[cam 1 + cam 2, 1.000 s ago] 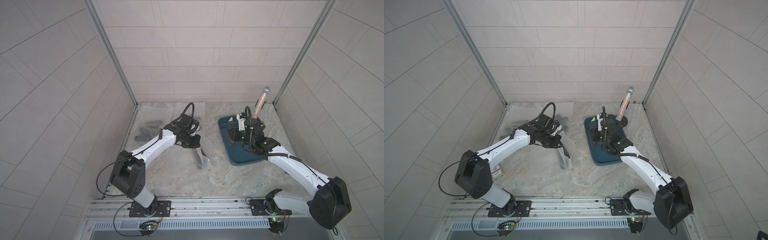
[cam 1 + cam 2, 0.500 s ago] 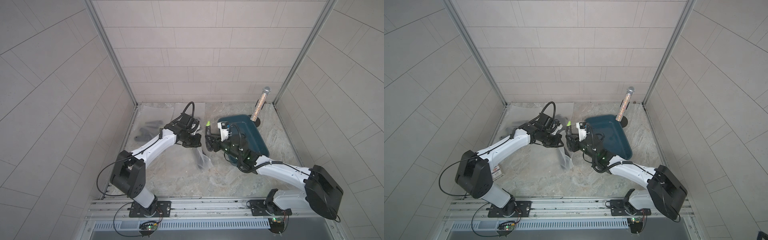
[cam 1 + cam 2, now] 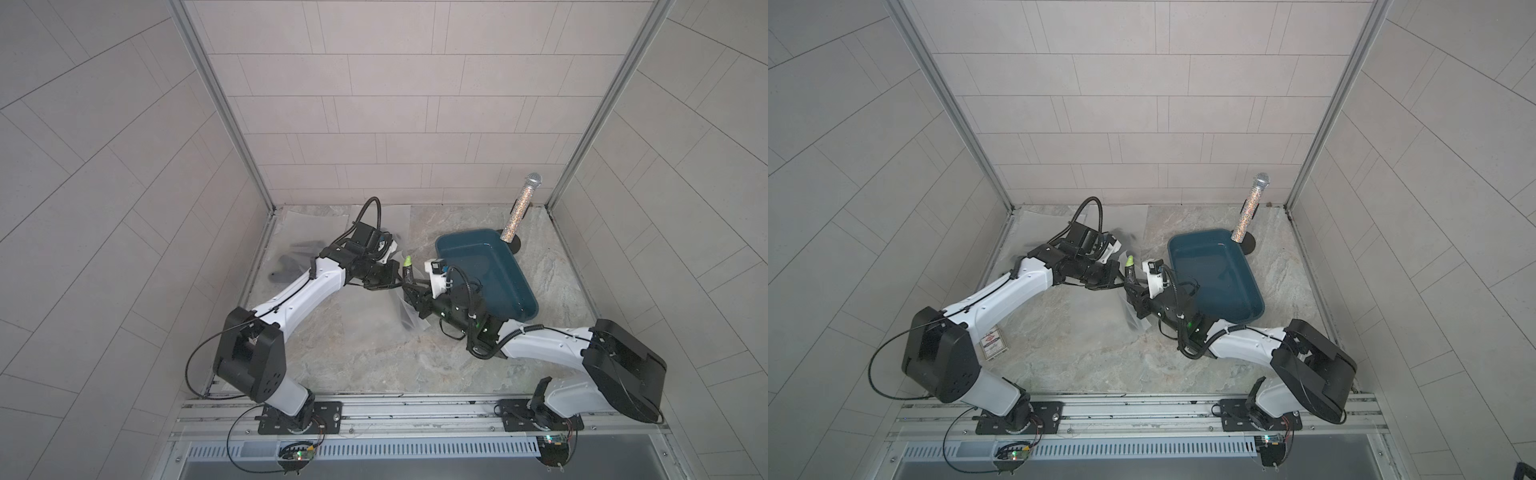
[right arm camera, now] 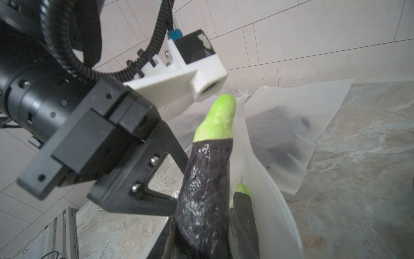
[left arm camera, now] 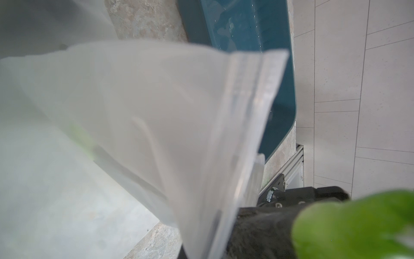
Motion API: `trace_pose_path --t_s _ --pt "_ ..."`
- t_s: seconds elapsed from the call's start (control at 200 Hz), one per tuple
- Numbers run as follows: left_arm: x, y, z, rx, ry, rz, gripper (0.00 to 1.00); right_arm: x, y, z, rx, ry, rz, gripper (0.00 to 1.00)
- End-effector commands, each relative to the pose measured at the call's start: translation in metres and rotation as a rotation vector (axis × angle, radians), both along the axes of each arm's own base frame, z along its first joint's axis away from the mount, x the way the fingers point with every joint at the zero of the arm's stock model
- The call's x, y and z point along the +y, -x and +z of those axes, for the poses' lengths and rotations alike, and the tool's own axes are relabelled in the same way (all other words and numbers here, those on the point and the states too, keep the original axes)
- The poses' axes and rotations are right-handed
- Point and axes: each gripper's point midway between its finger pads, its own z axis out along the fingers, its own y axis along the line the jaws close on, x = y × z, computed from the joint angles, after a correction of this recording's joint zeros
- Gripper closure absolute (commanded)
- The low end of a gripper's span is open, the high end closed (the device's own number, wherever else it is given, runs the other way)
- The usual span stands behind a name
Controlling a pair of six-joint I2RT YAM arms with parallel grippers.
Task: Place the eggplant in a zip-top bag and seal the zipper
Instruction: Place the eggplant in the zipper food storage bag.
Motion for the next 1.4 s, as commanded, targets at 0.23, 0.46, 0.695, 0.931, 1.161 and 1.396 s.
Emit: trace_pose_path --t_s 0.23,0.46,0.695,0.931,1.161,1.396 --pt "0.007 0.000 0.013 -0.041 0.020 0.001 0.98 -0.001 -0.001 -0.013 0.053 0.177 -0.002 0.73" --pt "0.006 0.007 0.014 -0.051 0.015 -0.035 0.98 0.002 -0.010 -0.020 0.124 0.257 -0.020 0.68" --pt "0.006 0.006 0.011 -0.047 0.016 -0.035 0.98 0.003 -0.013 -0.024 0.176 0.340 -0.002 0.53" --pt "0.005 0.003 0.007 -0.044 0.018 -0.024 0.98 -0.009 -0.015 -0.010 0.177 0.316 -0.018 0.49" --pt "-0.002 0.006 0.005 -0.045 0.010 -0.047 0.98 -0.011 -0.024 -0.001 0.178 0.275 -0.029 0.72" --pt "-0.005 0.008 0.005 -0.052 0.006 -0.056 0.98 0.004 -0.028 -0.017 0.226 0.269 0.006 0.73"
